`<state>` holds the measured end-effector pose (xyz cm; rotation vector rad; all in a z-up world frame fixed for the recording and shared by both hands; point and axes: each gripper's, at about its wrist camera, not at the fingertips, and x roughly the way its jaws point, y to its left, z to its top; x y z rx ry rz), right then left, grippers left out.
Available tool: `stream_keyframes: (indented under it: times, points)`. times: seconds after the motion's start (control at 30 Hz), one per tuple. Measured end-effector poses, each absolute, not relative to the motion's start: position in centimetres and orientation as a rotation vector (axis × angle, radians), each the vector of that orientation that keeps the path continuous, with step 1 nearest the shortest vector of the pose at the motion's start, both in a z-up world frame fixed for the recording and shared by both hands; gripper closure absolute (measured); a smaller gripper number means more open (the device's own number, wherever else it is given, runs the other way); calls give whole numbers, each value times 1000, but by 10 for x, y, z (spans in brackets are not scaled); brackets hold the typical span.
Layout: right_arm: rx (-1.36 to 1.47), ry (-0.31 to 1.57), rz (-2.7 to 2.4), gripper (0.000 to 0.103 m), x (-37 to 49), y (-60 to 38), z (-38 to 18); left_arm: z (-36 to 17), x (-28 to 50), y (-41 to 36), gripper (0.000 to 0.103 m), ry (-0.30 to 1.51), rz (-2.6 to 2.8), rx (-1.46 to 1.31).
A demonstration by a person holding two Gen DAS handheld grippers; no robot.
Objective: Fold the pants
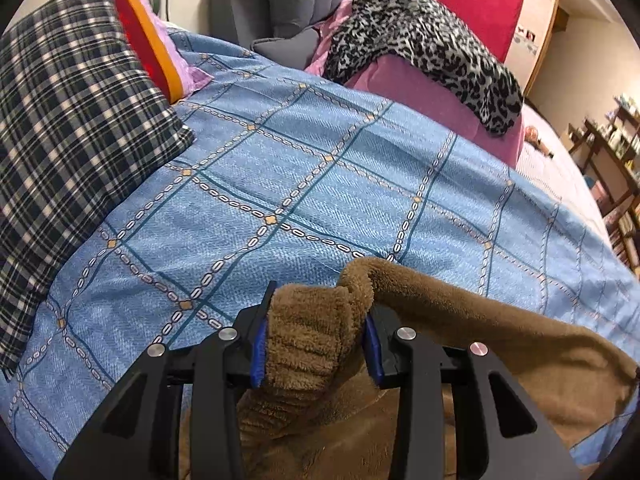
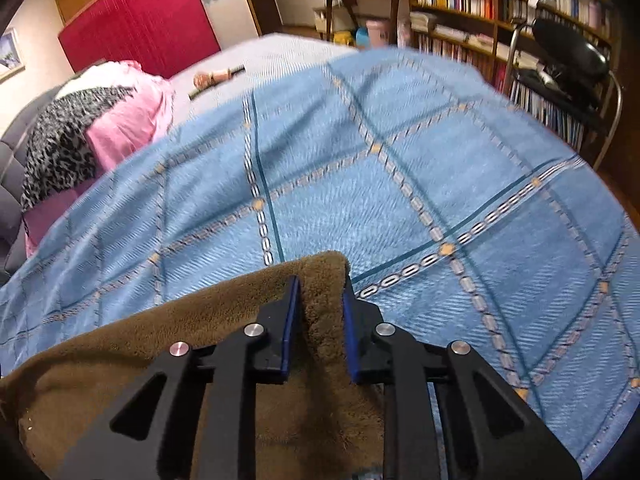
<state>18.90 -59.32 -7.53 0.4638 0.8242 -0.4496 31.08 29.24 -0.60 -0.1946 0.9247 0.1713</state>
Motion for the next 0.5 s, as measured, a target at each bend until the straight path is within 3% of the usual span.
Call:
stream_keyframes:
  times: [0.5]
  points:
    - [546, 641, -419, 84, 46, -581, -4, 45, 198, 333, 66, 772, 64, -386]
